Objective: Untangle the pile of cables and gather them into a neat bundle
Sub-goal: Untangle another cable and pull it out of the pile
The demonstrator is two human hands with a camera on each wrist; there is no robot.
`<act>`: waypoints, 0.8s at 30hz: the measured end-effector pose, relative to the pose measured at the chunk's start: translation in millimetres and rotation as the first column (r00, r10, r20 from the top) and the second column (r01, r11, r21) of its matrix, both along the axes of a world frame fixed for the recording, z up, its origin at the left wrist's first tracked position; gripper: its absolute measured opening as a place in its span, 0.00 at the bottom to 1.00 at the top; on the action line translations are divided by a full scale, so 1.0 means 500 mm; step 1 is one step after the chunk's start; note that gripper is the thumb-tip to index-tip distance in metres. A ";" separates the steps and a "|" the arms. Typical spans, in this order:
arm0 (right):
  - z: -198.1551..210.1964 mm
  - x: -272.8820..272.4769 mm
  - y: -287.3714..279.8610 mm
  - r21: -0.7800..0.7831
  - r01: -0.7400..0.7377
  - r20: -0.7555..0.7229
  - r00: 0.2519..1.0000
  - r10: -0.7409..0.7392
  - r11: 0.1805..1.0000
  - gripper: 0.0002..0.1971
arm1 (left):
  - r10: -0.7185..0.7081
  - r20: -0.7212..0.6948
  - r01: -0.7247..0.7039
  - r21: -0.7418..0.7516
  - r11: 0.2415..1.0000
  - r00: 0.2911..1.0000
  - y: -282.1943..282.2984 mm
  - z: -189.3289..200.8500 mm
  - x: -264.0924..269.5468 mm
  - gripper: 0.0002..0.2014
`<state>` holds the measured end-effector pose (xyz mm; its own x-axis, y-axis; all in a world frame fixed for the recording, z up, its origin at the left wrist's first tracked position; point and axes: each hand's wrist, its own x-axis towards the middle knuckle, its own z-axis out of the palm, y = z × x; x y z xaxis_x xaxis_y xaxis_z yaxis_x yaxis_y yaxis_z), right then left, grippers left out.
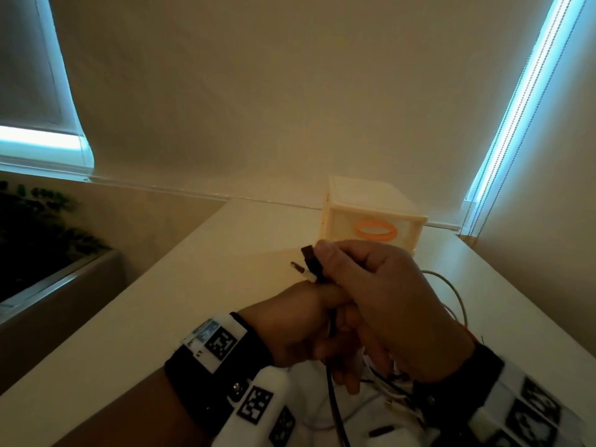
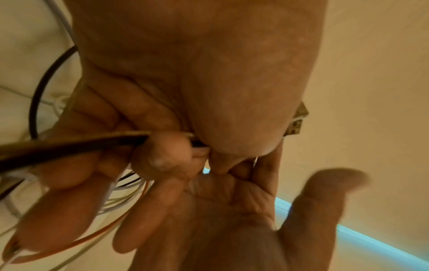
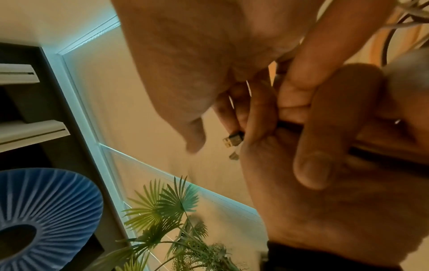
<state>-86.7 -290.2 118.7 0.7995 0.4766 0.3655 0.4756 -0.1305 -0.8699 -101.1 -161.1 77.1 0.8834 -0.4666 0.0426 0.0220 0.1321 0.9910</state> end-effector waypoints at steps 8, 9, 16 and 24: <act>0.000 0.021 0.016 -0.335 0.234 0.446 0.893 -0.065 0.913 0.09 | 0.166 -0.024 -0.160 0.155 0.975 0.986 0.003 -0.021 0.017 0.17; 0.003 0.022 0.022 -0.344 0.217 0.427 0.903 -0.054 0.914 0.08 | 0.212 -0.028 -0.206 0.158 0.966 0.977 0.003 -0.021 0.019 0.15; 0.012 0.052 0.042 -0.215 0.096 0.201 0.978 -0.053 0.972 0.04 | 0.361 -0.192 -0.397 -0.209 0.894 0.913 0.002 -0.006 0.035 0.20; -0.041 -0.002 0.073 -0.104 0.071 -0.117 0.990 -0.083 0.992 0.26 | 0.368 -0.170 -0.404 -0.316 0.858 0.914 0.043 0.001 0.052 0.23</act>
